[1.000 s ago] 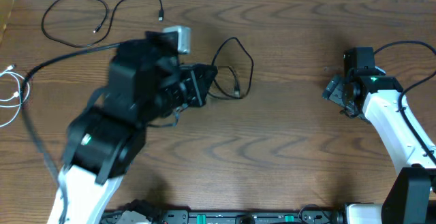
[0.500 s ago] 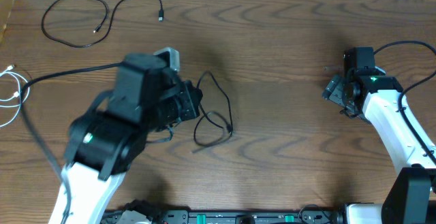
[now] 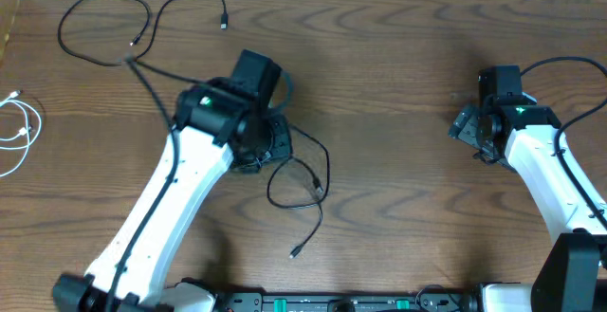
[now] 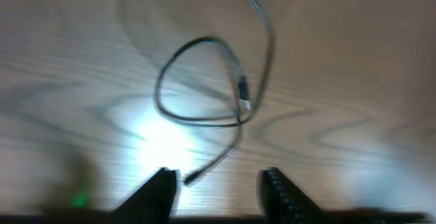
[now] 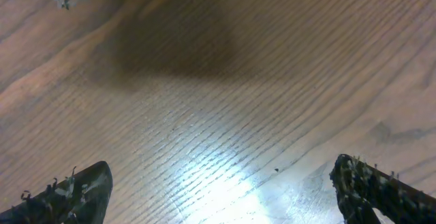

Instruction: Untangle cables

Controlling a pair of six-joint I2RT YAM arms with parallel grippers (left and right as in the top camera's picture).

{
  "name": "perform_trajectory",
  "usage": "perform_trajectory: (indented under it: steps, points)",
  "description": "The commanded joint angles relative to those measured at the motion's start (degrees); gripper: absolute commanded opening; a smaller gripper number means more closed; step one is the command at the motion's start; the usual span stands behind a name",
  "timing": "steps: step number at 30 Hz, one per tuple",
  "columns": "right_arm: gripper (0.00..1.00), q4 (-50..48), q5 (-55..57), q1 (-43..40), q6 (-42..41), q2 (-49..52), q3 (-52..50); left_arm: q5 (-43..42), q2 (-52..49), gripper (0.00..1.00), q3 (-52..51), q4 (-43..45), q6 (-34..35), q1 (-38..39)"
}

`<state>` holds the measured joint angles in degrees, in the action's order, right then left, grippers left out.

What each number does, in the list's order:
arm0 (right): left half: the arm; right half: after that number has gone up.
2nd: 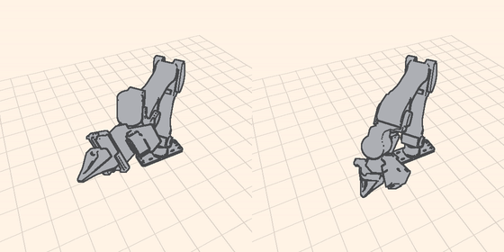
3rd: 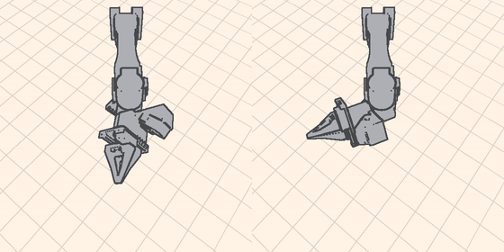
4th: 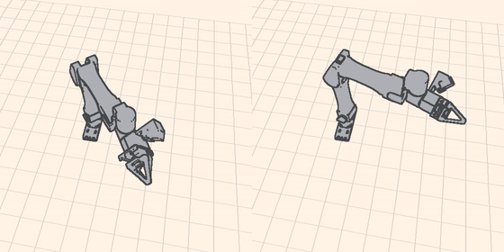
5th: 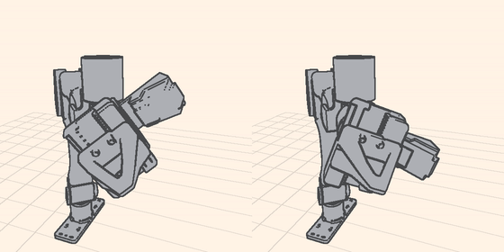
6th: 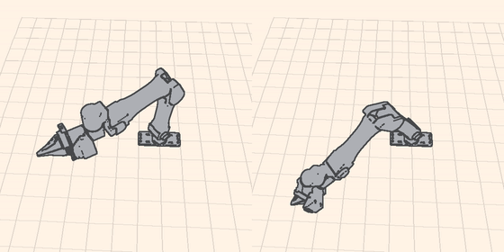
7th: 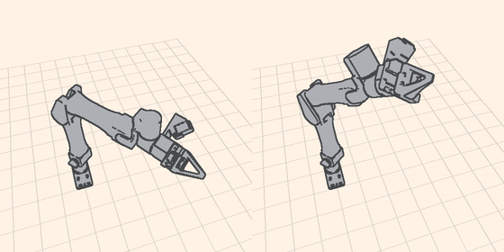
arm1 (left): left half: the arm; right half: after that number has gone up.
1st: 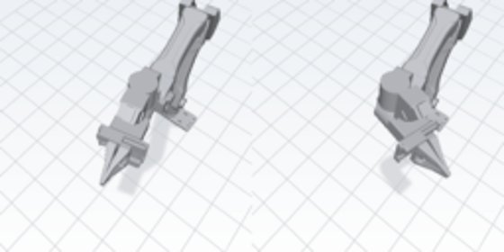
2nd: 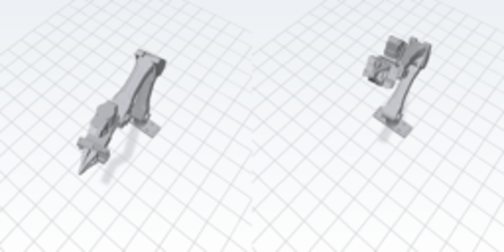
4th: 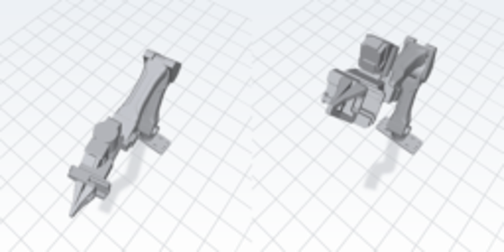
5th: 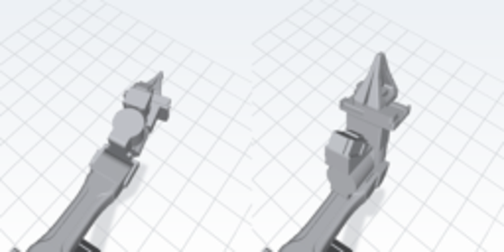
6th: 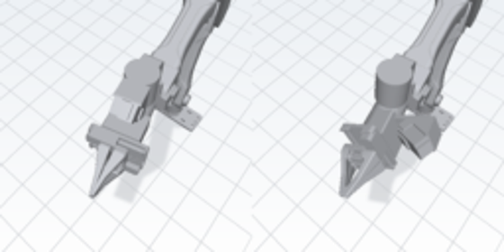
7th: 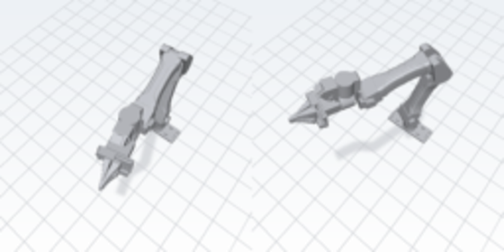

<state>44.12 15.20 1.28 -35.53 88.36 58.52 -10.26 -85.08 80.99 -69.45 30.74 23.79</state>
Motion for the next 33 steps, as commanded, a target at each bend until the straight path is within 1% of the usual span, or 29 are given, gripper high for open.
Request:
perform_trajectory:
  steps: [1, 4, 5, 7, 10, 13, 15, 18, 24, 26, 29, 31, 33]
  points:
    - [0.99, 0.07, 0.72, -0.11, 0.44, 0.07, 0.07, 6.43, -2.93, 0.51, -0.31, 0.39, -4.02, -0.15]
    - [0.99, 0.07, 0.70, -0.11, 0.44, 0.07, 0.07, 11.76, -4.90, 0.61, -0.31, 3.76, -4.22, -0.48]
    - [0.99, 0.07, 0.70, -0.11, 0.44, 0.07, 0.07, 15.56, -5.62, 0.61, -0.31, 5.84, -4.20, -0.85]
    - [0.99, 0.07, 0.70, -0.11, 0.44, 0.07, 0.07, 20.28, -6.43, 0.61, -0.31, 8.50, -4.20, -1.60]
    - [0.99, 0.04, 0.70, -0.11, 0.44, 0.07, 0.07, 23.69, -7.58, 0.62, -0.31, 11.34, -6.10, -3.50]
    - [0.99, 0.07, 0.72, -0.11, 0.44, 0.07, 0.07, 23.74, -9.44, 0.62, -0.31, 13.22, -9.77, -6.27]
    - [0.99, 0.07, 0.70, -0.11, 0.44, 0.07, 0.07, 23.71, -11.30, 0.62, -0.31, 15.23, -10.21, -8.24]
    - [0.99, 0.07, 0.72, -0.11, 0.44, 0.07, 0.07, 23.61, -14.14, 0.62, -0.31, 17.05, -12.68, -10.34]
    - [0.99, 0.07, 0.72, -0.11, 0.44, 0.07, 0.07, 22.01, -19.08, 0.62, -0.31, 18.29, -17.94, -11.61]
    - [0.99, 0.07, 0.70, -0.11, 0.44, 0.07, 0.07, 20.11, -20.55, 0.62, -0.31, 19.04, -20.76, -11.61]
    - [0.99, 0.04, 0.70, -0.11, 0.44, 0.07, 0.07, 13.99, -22.40, 0.62, -0.31, 19.93, -24.63, -11.61]
    - [0.99, 0.07, 0.70, -0.11, 0.44, 0.07, 0.07, 10.75, -23.58, 0.62, -0.31, 20.35, -26.18, -11.61]
    - [0.99, 0.07, 0.72, -0.11, 0.44, 0.07, 0.07, 10.67, -24.85, 0.62, -0.31, 20.74, -26.23, -11.63]
